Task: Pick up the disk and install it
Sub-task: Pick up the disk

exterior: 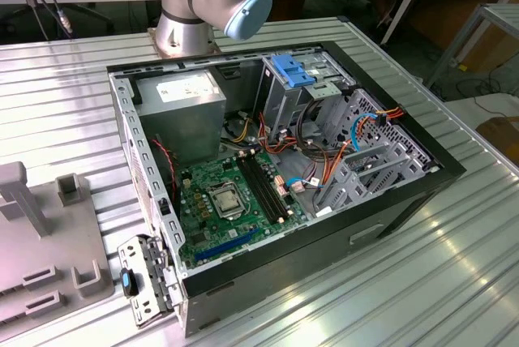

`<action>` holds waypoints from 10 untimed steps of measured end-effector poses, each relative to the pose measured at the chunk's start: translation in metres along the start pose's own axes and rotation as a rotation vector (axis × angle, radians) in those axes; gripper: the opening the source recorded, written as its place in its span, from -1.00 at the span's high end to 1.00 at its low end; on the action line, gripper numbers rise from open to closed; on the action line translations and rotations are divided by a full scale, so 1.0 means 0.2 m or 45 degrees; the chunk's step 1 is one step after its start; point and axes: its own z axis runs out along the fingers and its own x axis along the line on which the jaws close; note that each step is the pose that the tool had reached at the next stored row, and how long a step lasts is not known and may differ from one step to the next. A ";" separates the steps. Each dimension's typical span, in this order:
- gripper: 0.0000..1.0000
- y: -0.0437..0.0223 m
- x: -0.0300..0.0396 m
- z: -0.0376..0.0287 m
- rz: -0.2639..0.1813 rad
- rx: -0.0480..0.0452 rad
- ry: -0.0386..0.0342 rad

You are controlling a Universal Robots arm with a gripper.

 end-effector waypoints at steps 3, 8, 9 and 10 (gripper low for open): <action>0.26 -0.020 0.000 0.000 0.000 0.000 0.0000; 0.26 -0.082 -0.001 0.001 0.000 0.000 0.0000; 0.26 -0.098 -0.001 0.002 0.000 0.000 0.0000; 0.26 -0.110 -0.001 0.002 0.000 0.000 0.0000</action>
